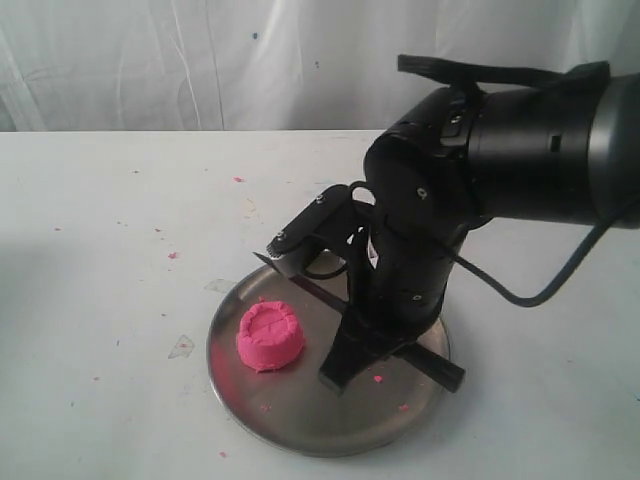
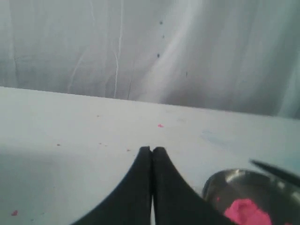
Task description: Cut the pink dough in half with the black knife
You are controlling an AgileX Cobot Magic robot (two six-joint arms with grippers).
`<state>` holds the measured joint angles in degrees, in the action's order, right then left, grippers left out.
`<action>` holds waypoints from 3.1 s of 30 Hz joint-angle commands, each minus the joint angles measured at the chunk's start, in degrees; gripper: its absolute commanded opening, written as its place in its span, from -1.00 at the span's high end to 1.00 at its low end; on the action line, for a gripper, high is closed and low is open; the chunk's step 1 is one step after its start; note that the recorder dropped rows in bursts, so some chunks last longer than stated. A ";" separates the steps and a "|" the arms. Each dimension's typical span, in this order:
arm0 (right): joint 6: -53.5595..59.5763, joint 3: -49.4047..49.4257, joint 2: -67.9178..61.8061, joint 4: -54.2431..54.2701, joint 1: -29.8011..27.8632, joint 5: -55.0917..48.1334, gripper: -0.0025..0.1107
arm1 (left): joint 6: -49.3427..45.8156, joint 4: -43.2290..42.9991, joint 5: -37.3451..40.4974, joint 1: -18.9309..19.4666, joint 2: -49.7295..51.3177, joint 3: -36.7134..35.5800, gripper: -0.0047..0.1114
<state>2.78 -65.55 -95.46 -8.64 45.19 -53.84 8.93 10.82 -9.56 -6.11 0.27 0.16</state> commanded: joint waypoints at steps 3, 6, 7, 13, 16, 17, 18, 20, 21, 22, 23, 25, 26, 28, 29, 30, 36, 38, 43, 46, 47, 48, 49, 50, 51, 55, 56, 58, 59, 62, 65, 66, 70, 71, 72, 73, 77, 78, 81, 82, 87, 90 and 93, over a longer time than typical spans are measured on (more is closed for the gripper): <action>0.17 -0.88 -2.07 0.00 1.72 -0.21 0.96 | 23.77 0.39 -2.73 -0.23 -0.27 -0.16 0.92; 0.02 -2.16 -2.94 0.00 1.72 -0.31 0.96 | 29.32 -3.85 2.55 -0.47 -0.27 2.98 0.92; 0.02 -2.97 -3.39 0.34 1.72 -0.72 0.96 | 30.34 -4.55 5.44 -0.56 -0.27 4.80 0.92; 0.02 -5.80 -6.57 1.14 1.72 -3.01 0.96 | 28.64 -4.40 25.80 -2.96 3.82 17.19 0.92; 0.02 -5.86 -7.99 1.03 1.72 -3.01 0.96 | 17.26 2.57 31.03 -4.63 10.30 22.33 0.92; 0.02 -5.86 -8.11 1.03 1.72 -2.89 0.96 | 12.76 5.64 31.81 -5.07 13.03 23.70 0.92; 0.02 -5.86 -8.55 1.03 1.72 -2.74 0.96 | 8.68 8.30 32.20 -5.17 15.97 24.84 0.92; 0.02 -5.86 -8.79 1.14 1.72 -2.47 0.96 | 2.26 11.93 32.20 -5.41 21.51 26.26 0.92; 0.02 -5.86 -8.75 1.14 1.72 -2.11 0.96 | -0.57 13.35 32.09 -5.41 24.69 26.82 0.92; 0.02 -5.86 -8.75 1.14 1.72 -1.81 0.96 | -2.82 14.68 31.88 -5.41 27.84 27.26 0.92; 0.02 -5.86 -8.75 1.14 1.72 -1.56 0.96 | -5.10 16.36 31.72 -5.41 30.84 27.71 0.92; 0.02 -5.86 -8.75 1.14 1.72 -1.40 0.96 | -10.41 21.57 30.80 -5.41 35.90 28.30 0.92; 0.02 -5.86 -8.75 1.14 1.72 -1.40 0.96 | -14.35 24.67 30.18 -5.41 38.41 28.56 0.92; 0.02 -5.86 -8.75 1.14 1.72 -1.40 0.96 | -21.56 30.51 28.06 -5.41 42.59 28.69 0.92; 0.02 -5.86 -8.75 1.14 1.72 -1.40 0.96 | -25.03 33.53 26.72 -5.41 44.74 28.69 0.92; 0.02 -5.86 -8.75 1.14 1.72 -1.40 0.96 | -28.13 36.22 25.69 -5.41 46.75 28.80 0.92; -0.18 -5.86 -8.75 1.25 1.72 -1.51 0.96 | -37.65 43.25 26.21 -5.41 55.72 31.82 0.92; -0.11 -5.86 -8.75 1.25 1.72 -1.40 0.96 | -38.26 43.14 25.41 -5.41 57.33 32.98 0.92; -0.11 -5.86 -8.75 1.25 1.72 -1.29 0.96 | -38.67 43.14 23.95 -5.41 61.39 35.35 0.92; -0.11 -5.86 -8.75 1.25 1.72 -1.06 0.96 | -38.78 43.14 24.20 -5.41 64.16 36.83 0.92; -0.11 -5.86 -8.75 1.25 1.72 -1.06 0.96 | -39.04 43.14 24.31 -5.41 65.20 37.46 0.92; -0.11 -5.86 -8.75 1.25 1.72 -1.06 0.96 | -39.60 43.14 24.72 -5.41 66.04 38.04 0.92; -0.23 -5.86 -8.75 1.25 1.72 -1.14 0.96 | -40.40 43.14 25.41 -5.41 67.15 38.74 0.92; -0.23 -5.86 -8.75 1.25 1.72 -1.14 0.96 | -41.52 43.14 26.46 -5.41 68.33 39.55 0.92; -0.23 -5.86 -8.75 1.25 1.72 -1.14 0.96 | -42.62 43.14 27.58 -5.41 69.54 40.41 0.92; -0.37 -5.86 -8.75 1.36 1.72 -1.24 0.96 | -45.27 43.14 31.42 -5.41 74.54 43.54 0.92; -0.37 -5.86 -8.75 1.36 1.72 -1.40 0.96 | -45.65 43.14 31.79 -5.41 75.54 44.03 0.92; -0.37 -5.86 -8.75 1.36 1.72 -1.72 0.96 | -47.40 43.14 33.07 -5.31 77.95 45.13 0.92; -0.37 -5.86 -8.75 1.36 1.72 -1.72 0.96 | -48.18 43.26 33.99 -5.30 78.89 45.65 0.92; -0.37 -5.86 -8.75 1.36 1.72 -1.84 0.96 | -51.06 44.67 36.80 -5.30 82.12 47.72 0.92; -0.37 -5.86 -8.75 1.36 1.72 -1.94 0.96 | -55.39 48.06 39.43 -3.54 85.21 49.86 0.92; -0.37 -5.75 -8.75 1.36 1.72 -2.06 0.96 | -57.16 49.73 40.95 -2.38 86.31 50.54 0.92; -0.37 -5.74 -9.12 1.63 1.72 -1.94 0.96 | -63.59 57.61 47.76 2.74 90.59 51.94 0.92; -0.37 -5.74 -9.26 2.35 1.72 -1.81 0.96 | -65.84 60.77 49.56 3.96 91.71 52.03 0.92; -0.37 -5.74 -9.45 2.88 1.72 -1.67 0.96 | -68.05 64.22 51.65 5.14 92.77 52.03 0.92; -0.37 -5.74 -9.49 3.58 1.72 -1.33 0.96 | -70.59 66.93 53.33 6.01 93.81 51.91 0.92; -0.37 -5.74 -10.01 5.71 1.72 -0.42 0.96 | -74.73 74.07 59.24 7.80 97.47 51.91 0.92; -0.37 -5.74 -10.40 5.71 1.72 -0.28 0.96 | -74.90 74.19 59.19 7.80 98.26 51.91 0.92; -0.37 -5.74 -11.14 5.71 1.72 -0.04 0.96 | -74.90 74.46 59.08 7.67 100.02 51.91 0.92; -0.37 -5.74 -11.46 5.71 1.72 0.12 0.96 | -74.90 74.86 58.95 7.67 100.49 51.91 0.92; -0.49 -5.74 -12.38 5.71 1.72 1.29 0.96 | -76.87 76.09 59.01 7.67 102.38 51.91 0.92; -1.55 -5.74 -12.61 5.61 1.72 2.14 0.96 | -77.04 76.36 59.11 7.67 103.03 51.91 0.92; -1.68 -5.74 -12.98 4.94 1.72 2.14 0.96 | -78.36 77.39 58.95 7.67 103.23 51.91 0.92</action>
<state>1.71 -71.05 -108.24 -2.97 46.84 -52.07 -68.15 86.25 48.29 1.42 103.46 51.80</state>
